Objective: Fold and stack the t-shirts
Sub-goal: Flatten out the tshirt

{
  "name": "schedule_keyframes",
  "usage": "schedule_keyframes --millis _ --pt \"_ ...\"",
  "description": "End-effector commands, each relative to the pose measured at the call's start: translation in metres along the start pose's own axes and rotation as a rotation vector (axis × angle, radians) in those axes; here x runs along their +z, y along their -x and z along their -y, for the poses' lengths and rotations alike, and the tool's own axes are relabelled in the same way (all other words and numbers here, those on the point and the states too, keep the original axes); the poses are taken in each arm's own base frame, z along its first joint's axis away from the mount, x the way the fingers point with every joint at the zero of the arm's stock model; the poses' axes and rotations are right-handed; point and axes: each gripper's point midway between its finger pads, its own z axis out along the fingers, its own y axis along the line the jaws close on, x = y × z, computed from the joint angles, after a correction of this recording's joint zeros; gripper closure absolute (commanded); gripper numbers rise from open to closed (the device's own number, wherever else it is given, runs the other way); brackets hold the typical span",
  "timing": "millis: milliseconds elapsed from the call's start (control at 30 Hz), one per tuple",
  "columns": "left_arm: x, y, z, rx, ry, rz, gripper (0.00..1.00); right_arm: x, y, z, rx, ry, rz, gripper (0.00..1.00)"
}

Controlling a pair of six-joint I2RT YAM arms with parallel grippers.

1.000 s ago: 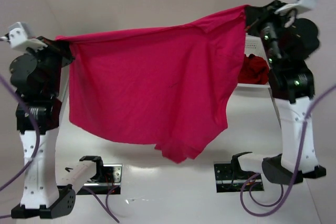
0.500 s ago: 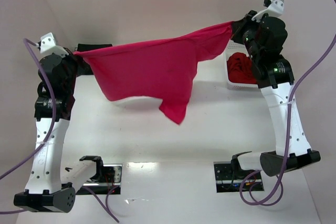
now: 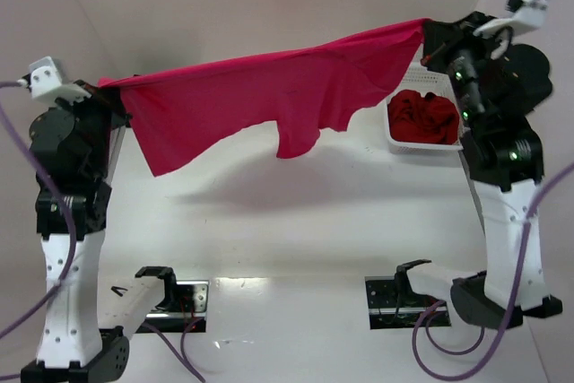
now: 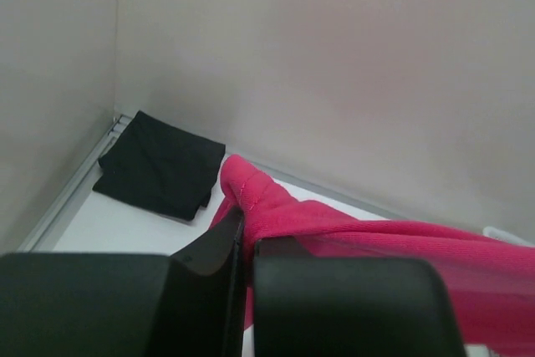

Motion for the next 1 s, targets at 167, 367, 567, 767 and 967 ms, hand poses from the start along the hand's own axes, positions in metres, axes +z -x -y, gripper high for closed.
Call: schedule_keyframes --millis 167,367,567,767,967 --pt "-0.085 0.093 -0.019 -0.035 0.084 0.282 1.0 -0.099 0.117 -0.004 0.005 -0.017 0.309 1.0" --pt "-0.026 0.034 -0.029 -0.054 0.161 0.123 1.0 -0.019 0.025 0.027 -0.026 -0.135 0.111 1.0" --pt "0.031 -0.075 -0.048 -0.055 0.21 -0.085 1.0 0.035 -0.114 0.084 -0.088 -0.301 -0.124 1.0" --pt "0.065 -0.171 -0.084 -0.004 0.322 -0.251 1.0 0.065 -0.207 0.121 -0.122 -0.402 -0.282 1.0" --pt "0.11 -0.264 -0.118 0.045 0.452 -0.409 1.0 0.098 -0.298 0.149 -0.138 -0.448 -0.4 1.0"
